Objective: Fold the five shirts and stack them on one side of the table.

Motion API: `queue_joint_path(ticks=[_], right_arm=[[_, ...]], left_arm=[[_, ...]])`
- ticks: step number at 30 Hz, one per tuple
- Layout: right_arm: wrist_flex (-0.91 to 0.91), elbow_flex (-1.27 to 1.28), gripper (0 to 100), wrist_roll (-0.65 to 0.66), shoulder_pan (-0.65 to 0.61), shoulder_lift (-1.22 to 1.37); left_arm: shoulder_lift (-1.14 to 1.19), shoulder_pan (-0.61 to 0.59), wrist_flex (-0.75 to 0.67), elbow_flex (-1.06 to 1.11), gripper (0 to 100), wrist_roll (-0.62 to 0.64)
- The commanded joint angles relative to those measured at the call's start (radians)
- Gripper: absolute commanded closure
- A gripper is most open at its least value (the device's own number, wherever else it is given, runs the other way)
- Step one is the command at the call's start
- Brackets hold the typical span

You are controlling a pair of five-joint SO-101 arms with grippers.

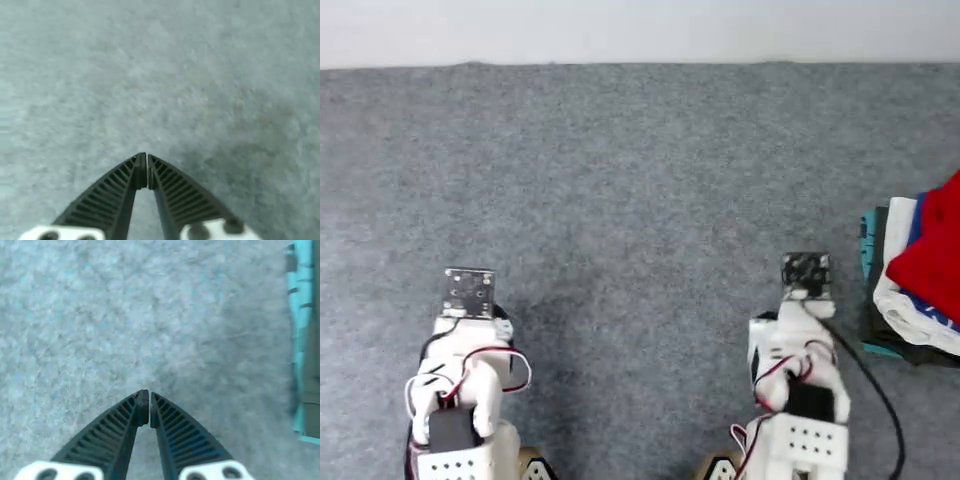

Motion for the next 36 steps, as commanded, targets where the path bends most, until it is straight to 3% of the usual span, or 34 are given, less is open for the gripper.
queue_joint_path(ticks=[1,8,17,36], right_arm=[[0.045,0.029,99.1,-0.044,-0.041,-0.13],[0.292,0.025,99.0,-0.193,-0.203,-0.291],[0.463,0.025,99.0,-0.167,-0.211,-0.308],[0.476,0.025,99.0,-0.166,-0.213,-0.311]], left_arm=[[-0.008,0.02,-0.035,-0.002,99,0.006],[-0.003,0.018,-0.006,-0.002,99,0.005],[-0.008,0.014,0.173,-0.002,99,0.006],[-0.008,0.014,0.173,-0.002,99,0.003]])
